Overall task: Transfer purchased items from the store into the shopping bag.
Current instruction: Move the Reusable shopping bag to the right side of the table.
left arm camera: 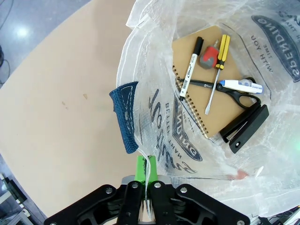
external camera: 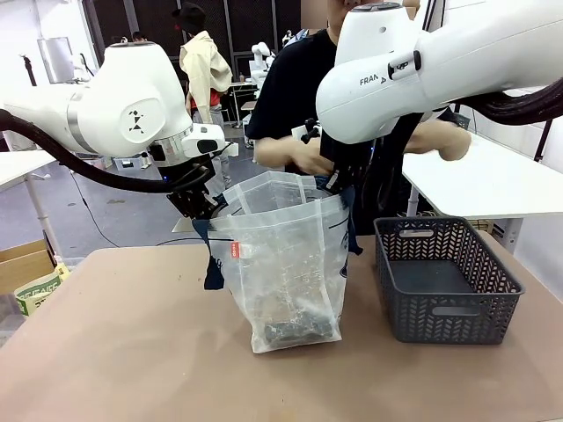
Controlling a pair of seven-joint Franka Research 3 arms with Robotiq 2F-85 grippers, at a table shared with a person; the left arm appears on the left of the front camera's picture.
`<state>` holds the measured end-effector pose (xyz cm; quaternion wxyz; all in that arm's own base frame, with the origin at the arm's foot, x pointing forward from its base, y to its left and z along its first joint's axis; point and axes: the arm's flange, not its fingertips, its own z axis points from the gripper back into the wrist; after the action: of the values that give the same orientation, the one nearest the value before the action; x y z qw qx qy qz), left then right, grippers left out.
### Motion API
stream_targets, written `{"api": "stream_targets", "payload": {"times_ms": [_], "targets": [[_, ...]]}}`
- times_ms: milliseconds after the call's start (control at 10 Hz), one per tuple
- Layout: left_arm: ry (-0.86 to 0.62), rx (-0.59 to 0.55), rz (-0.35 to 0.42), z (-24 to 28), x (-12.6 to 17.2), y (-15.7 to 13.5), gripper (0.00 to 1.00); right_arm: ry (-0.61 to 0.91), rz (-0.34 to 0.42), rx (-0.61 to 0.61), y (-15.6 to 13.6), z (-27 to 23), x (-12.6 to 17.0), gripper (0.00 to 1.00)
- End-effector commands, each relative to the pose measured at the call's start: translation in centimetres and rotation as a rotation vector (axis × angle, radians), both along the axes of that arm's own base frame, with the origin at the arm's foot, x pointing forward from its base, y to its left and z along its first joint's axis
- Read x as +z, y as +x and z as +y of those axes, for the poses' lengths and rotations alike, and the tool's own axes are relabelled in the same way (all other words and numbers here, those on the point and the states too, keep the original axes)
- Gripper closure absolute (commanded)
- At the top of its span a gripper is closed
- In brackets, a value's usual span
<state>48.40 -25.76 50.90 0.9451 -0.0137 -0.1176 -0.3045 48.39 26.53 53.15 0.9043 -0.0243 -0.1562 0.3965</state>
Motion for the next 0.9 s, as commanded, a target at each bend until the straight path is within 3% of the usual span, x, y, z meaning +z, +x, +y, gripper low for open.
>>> {"api": "stream_targets", "payload": {"times_ms": [0,800], "targets": [[0.0,0.003,0.0,0.13,0.07,-0.04,1.0,0.002,-0.005,-0.001,0.0,-0.12,0.2,1.0],[0.0,0.003,0.0,0.13,0.07,-0.04,1.0,0.002,-0.005,-0.001,0.0,-0.12,0.2,1.0]]}}
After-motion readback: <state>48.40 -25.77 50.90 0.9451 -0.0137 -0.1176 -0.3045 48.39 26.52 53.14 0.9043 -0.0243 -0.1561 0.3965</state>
